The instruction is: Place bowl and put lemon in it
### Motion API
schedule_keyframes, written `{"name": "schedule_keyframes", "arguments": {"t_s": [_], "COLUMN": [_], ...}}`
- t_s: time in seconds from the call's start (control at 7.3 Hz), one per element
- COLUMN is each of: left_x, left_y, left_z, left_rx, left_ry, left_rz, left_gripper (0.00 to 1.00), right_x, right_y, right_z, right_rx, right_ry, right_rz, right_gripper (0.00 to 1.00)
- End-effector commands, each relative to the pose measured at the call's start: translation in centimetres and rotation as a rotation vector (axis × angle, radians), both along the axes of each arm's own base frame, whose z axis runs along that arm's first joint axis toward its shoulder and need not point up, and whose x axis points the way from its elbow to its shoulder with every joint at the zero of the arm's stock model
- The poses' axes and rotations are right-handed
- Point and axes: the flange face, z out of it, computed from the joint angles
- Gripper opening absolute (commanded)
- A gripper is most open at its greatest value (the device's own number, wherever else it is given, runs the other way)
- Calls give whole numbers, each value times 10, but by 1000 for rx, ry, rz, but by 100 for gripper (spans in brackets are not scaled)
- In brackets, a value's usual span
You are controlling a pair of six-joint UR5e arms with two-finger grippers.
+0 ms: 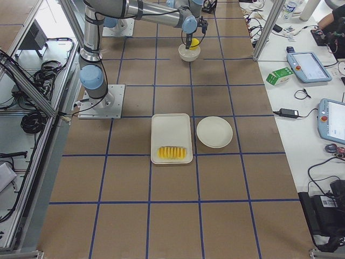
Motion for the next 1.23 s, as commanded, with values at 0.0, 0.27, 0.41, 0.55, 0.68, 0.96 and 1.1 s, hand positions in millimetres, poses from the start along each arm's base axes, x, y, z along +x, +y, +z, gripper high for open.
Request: {"name": "schedule_keyframes", "arguments": {"t_s": [0.0,0.27,0.41,0.55,0.68,0.96,1.1], "left_x": [-2,-2,-6,0,-3,-2,2], "left_y": [6,8,9,7,12,13,8], "left_z": [18,13,19,19,22,26,20], "left_rx": [7,18,6,7,1,-16,-18], "left_ry": [-1,5,54,73,62,57,58], "left_rz": [8,19,34,36,31,31,38], "left_gripper": [100,100,100,100,100,100,100], "right_x": [12,25,25,24,22,-12,-53], "right_y": [-5,-2,-2,-2,0,10,7], "right_z": [-28,-46,-43,-38,-28,24,60], "right_rx": [4,7,-2,-7,-15,18,-14], "right_ry": [2,7,13,14,13,39,74], "right_rz": [-34,-14,-15,-16,-16,-42,-82], "right_gripper": [2,81,100,100,100,100,100]}}
